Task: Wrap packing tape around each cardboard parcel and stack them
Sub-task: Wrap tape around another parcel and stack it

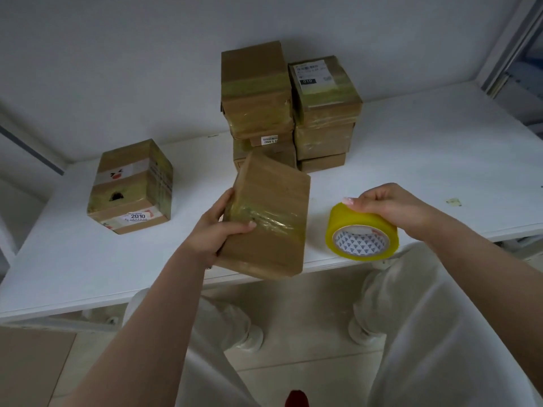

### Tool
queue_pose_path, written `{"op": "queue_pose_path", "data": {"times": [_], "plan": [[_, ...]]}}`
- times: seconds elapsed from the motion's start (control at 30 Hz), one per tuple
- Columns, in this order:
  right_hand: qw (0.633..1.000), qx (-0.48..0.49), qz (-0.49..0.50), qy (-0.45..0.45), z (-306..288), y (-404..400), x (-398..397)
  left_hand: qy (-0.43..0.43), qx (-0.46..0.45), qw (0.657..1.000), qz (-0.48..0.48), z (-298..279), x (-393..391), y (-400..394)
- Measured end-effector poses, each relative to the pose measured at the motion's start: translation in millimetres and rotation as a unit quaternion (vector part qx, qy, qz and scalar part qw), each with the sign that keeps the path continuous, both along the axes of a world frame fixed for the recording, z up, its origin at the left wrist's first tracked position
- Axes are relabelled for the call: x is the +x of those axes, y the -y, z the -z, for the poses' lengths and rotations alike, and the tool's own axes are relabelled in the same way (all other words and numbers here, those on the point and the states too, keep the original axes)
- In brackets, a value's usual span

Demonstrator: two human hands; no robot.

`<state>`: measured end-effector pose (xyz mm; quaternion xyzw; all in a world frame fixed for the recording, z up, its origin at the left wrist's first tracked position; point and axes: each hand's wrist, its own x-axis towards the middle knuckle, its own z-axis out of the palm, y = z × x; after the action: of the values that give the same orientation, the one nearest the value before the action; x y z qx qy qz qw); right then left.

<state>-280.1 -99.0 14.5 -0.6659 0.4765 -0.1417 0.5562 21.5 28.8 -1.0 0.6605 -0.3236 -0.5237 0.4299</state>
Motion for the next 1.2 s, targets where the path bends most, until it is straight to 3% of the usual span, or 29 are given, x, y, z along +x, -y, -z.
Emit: {"op": "queue_pose_path", "data": {"times": [0.23,0.53,0.6,0.67,0.77,0.83,0.97,1.2], "plan": [[1.000,0.007,-0.002,-0.013,14.0,-6.1,6.2,-0.077,-0.036,0.996,-0.012,15.3,-7.4,-9.7],[0.999,0.004,-0.007,-0.041,37.3,-10.5,18.4,-0.107,0.016,0.994,0.006,27.0,3.5,-13.5],[0.999,0.006,-0.009,-0.046,40.6,-12.3,23.0,-0.028,0.039,0.999,0.010,22.3,6.1,-13.8],[0.999,0.002,-0.012,-0.052,42.2,-14.0,27.5,0.137,0.074,0.988,0.023,9.2,2.0,-10.1],[0.998,-0.003,-0.010,-0.061,44.1,-15.7,35.1,0.431,0.064,0.899,0.048,-7.3,-24.4,3.6],[0.998,-0.001,-0.008,-0.065,45.2,-17.0,39.5,0.525,0.033,0.845,0.097,-3.3,-50.5,12.6],[0.999,0.017,-0.020,-0.040,43.5,-17.4,40.0,0.608,0.097,0.757,0.218,32.1,-76.9,6.5],[0.998,0.048,-0.042,-0.009,43.5,-17.6,29.7,0.598,0.159,0.754,0.219,23.2,-89.5,-0.2]]}}
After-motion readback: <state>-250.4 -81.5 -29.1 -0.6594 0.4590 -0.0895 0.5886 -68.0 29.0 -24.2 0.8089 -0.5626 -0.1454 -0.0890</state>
